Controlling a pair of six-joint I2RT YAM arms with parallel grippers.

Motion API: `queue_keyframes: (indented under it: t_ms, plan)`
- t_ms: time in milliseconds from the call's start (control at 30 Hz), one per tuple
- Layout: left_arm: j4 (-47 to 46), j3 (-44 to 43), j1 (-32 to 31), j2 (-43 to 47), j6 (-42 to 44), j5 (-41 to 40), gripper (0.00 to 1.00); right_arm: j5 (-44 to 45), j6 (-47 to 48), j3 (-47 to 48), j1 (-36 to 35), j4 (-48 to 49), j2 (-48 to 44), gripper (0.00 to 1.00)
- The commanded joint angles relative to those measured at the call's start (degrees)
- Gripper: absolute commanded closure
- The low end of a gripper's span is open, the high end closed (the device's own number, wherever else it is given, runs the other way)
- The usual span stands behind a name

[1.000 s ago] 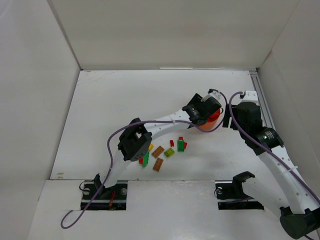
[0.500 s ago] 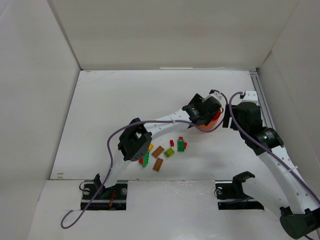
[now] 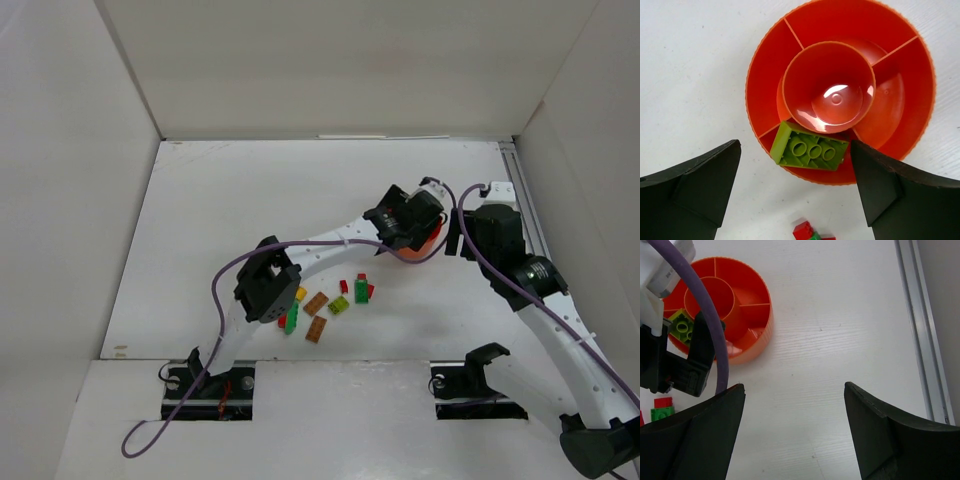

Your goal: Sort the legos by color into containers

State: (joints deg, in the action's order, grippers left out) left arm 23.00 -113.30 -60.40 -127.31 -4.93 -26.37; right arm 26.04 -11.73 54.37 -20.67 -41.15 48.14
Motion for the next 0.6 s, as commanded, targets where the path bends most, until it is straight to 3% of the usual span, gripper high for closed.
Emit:
queue_keyframes:
  t_ms: [0,133,267,367,400,533,567]
  plan:
    - [-0.50,-1.85,-0.59,8.38,-2.09,1.41,0.11,-1.08,0.74,-0.14,0.19,2.30,-1.56,0.15]
    - [-0.50,5.26,1.95,15.84,-6.65,3.16,0.08,-1.61,1.27,-0.14,0.19,2.91,-2.69,0.15]
    - [-4.98,17.91,6.43,30.13,-11.23,9.31,0.00,-3.62,2.58,-0.75,0.19,4.31,-2.70,0.15]
    - [-6.31,27.75,7.84,37.37,-14.39,9.32,0.00,-9.41,5.99,-0.76,0.19,7.38,-2.70,0.15]
    - [-5.26,29.78,9.32,41.48,-18.32,8.36,0.00,-15.26,7.41,-1.28,0.19,8.44,-2.00,0.15]
    - [-1.39,44.77,13.27,52.14,-27.22,8.96,0.00,-18.76,10.14,-2.33,-8.49,11.78,1.60,0.15]
    - [-0.77,47.79,14.08,54.51,-30.98,8.97,0.00,-17.53,10.14,-2.34,-15.47,12.31,2.91,0.15]
